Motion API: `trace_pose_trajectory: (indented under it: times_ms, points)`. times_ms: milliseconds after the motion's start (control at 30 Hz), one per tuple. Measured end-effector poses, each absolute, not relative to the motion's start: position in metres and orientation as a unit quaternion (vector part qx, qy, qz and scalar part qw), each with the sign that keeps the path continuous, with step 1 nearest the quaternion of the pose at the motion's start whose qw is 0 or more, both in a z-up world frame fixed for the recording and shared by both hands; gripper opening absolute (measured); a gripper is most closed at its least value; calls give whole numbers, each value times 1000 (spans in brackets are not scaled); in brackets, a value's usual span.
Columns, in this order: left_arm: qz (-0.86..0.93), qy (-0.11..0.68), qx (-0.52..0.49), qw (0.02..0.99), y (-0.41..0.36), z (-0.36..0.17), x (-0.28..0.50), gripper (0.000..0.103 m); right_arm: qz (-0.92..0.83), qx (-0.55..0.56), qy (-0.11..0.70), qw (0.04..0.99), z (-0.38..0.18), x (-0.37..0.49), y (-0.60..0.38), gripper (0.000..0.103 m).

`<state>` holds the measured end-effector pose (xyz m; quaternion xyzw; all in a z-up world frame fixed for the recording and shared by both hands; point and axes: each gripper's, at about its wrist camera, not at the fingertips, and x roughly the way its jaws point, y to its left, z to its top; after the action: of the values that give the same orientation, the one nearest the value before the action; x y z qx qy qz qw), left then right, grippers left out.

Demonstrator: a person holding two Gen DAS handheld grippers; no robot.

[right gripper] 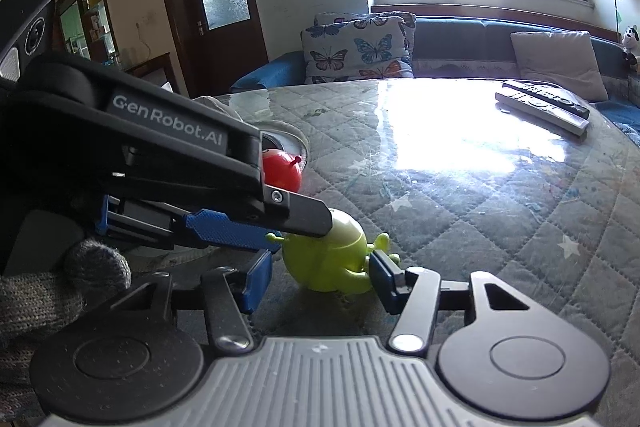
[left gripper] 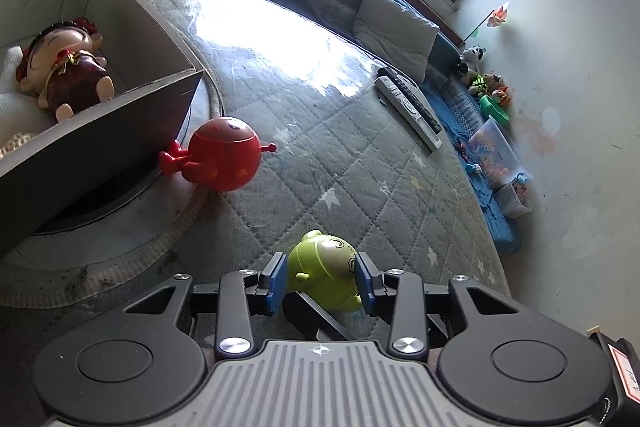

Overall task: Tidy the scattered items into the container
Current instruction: 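Close the left gripper on the green alien toy, then lift and carry the green alien toy with the left gripper over the box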

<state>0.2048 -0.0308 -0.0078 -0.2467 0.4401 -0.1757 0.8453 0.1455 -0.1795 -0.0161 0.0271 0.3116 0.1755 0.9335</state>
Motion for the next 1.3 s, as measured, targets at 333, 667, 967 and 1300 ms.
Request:
trace_pose_trajectory:
  times_ms: [333, 667, 967, 1300]
  points:
    - [-179, 448, -261, 836, -25, -11, 212, 41, 169, 6, 309, 936, -15, 151, -171, 55]
    - [-185, 452, -255, 835, -22, -9, 218, 41, 181, -32, 309, 933, -14, 156, -163, 55]
    - [-187, 453, -269, 829, -18, -11, 223, 41, 179, -41, 311, 933, -16, 159, -160, 53]
    - [-182, 455, -291, 822, -14, -15, 223, 44, 170, -38, 313, 934, -17, 163, -159, 49]
